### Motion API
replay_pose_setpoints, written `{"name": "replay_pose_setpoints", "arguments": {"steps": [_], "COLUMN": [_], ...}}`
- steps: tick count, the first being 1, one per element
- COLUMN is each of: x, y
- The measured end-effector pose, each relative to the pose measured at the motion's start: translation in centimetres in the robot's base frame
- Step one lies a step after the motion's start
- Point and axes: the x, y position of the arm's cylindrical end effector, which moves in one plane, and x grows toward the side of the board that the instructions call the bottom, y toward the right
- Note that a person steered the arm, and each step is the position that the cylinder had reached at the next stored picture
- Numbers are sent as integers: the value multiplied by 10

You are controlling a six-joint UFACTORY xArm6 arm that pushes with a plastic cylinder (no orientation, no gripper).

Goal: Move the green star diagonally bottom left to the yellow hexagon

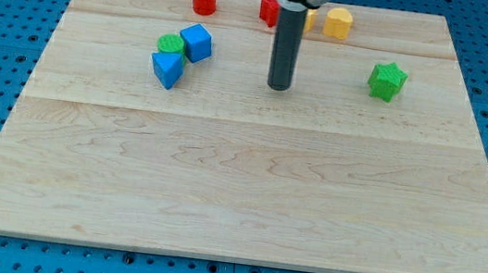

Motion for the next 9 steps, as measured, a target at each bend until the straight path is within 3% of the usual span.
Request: {"name": "replay_pose_setpoints", "arguments": {"steps": [1,2,3,4,6,7,8,9], "x": [28,35,11,-17,-31,-31,-16,8], "y": [0,113,238,262,106,101,154,102]}}
